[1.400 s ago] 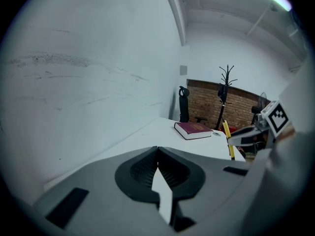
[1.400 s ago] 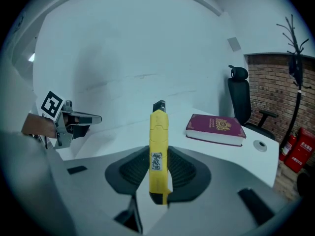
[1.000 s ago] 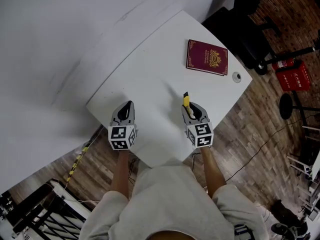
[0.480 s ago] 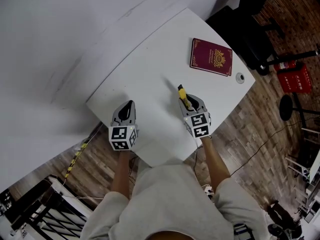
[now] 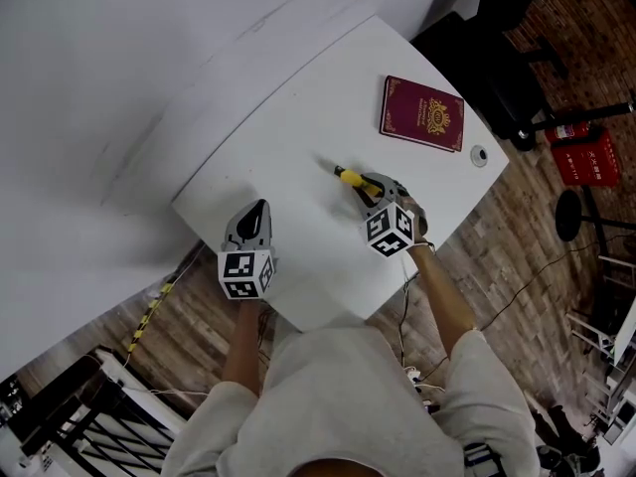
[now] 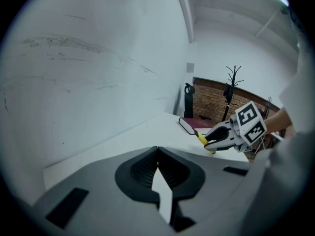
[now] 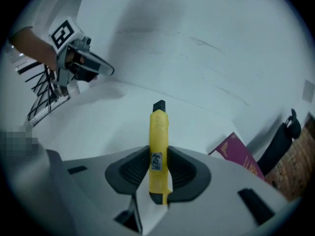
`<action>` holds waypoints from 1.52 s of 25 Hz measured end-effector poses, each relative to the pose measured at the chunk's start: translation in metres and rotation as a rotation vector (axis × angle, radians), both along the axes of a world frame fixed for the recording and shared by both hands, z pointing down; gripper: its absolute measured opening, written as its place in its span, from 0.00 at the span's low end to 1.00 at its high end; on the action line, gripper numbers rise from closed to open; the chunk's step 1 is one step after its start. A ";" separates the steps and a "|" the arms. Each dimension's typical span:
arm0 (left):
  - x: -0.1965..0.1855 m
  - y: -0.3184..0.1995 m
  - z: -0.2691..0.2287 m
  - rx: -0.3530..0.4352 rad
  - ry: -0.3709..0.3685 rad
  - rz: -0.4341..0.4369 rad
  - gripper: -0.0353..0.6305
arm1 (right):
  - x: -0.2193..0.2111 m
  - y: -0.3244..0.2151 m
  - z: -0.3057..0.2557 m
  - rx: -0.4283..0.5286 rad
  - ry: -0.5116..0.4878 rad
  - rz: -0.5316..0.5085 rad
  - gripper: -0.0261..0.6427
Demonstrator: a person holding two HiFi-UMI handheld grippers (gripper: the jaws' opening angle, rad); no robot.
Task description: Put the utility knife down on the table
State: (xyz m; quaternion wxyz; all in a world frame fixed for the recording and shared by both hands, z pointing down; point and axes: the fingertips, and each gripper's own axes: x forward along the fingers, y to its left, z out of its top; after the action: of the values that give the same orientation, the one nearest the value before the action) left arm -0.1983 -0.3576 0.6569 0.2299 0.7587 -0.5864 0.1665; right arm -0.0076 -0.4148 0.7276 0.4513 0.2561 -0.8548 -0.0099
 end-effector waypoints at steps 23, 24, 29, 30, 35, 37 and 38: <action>-0.008 0.007 0.012 -0.023 -0.001 -0.022 0.06 | -0.023 -0.033 0.044 0.082 0.407 -0.450 0.20; -0.009 0.006 0.012 -0.024 -0.001 -0.023 0.06 | -0.024 -0.034 0.044 0.084 0.414 -0.456 0.20; -0.012 0.004 0.012 -0.024 -0.002 -0.027 0.06 | -0.029 -0.040 0.047 0.080 0.431 -0.476 0.20; -0.013 0.004 0.011 -0.023 -0.003 -0.028 0.06 | -0.029 -0.040 0.047 0.077 0.431 -0.480 0.20; -0.013 0.002 0.012 -0.022 -0.002 -0.027 0.06 | -0.028 -0.040 0.047 0.073 0.425 -0.502 0.21; -0.011 0.002 0.012 -0.022 -0.001 -0.026 0.06 | -0.029 -0.040 0.047 0.071 0.424 -0.511 0.21; -0.011 0.001 0.012 -0.022 -0.001 -0.026 0.06 | -0.029 -0.040 0.047 0.072 0.424 -0.513 0.21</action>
State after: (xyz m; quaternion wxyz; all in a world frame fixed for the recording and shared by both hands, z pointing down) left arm -0.2090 -0.3562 0.6690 0.2398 0.7483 -0.5946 0.1703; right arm -0.0361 -0.4548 0.7747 0.5925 0.0404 -0.7776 -0.2064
